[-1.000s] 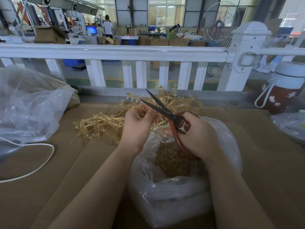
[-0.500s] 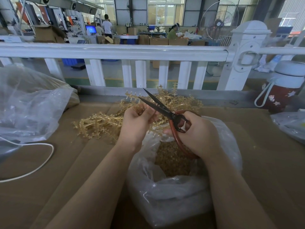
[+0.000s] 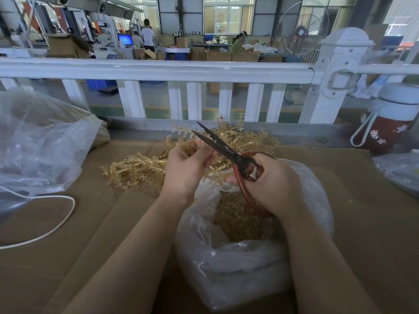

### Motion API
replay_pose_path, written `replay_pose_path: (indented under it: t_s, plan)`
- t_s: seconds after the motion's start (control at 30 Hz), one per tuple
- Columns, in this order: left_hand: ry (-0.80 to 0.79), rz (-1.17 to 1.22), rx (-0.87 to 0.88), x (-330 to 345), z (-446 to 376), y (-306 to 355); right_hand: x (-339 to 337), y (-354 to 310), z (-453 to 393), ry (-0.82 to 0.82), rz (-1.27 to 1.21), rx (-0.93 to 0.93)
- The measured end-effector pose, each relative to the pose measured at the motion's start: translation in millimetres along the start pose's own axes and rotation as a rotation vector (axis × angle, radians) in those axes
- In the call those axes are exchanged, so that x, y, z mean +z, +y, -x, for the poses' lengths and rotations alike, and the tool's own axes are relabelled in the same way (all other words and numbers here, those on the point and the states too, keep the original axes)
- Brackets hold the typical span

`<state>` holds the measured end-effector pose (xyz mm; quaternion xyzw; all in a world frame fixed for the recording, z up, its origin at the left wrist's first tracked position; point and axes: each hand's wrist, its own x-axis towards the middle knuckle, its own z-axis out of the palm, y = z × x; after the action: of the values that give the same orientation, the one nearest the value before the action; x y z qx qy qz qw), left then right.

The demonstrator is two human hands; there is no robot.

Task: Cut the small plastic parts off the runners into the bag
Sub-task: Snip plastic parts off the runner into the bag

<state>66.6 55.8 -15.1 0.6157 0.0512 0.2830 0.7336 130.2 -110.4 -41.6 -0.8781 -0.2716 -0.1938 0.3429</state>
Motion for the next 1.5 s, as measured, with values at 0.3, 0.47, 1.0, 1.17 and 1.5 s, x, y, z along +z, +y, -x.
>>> replay_pose_path:
  t_s: [0.3, 0.47, 1.0, 1.17, 1.5]
  plan:
    - [-0.032, -0.108, 0.071, -2.6, -1.8, -3.8, 0.8, -1.7, 1.4, 0.067, -0.008, -0.045]
    - [-0.049, -0.090, 0.085, -2.4, -3.0, -6.6, 2.0, -0.2, 0.9, 0.033, -0.028, -0.032]
    - [-0.070, -0.037, 0.100, -2.1, -6.9, -11.2, 0.7, -3.5, -1.2, -0.017, -0.013, -0.011]
    - [-0.080, -0.055, 0.096, -3.2, -6.7, -11.7, 0.2, -2.6, -0.6, 0.008, -0.008, -0.015]
    - [-0.051, -0.066, 0.134, -1.5, -4.6, -6.3, 2.2, -1.9, -1.7, -0.003, -0.079, 0.028]
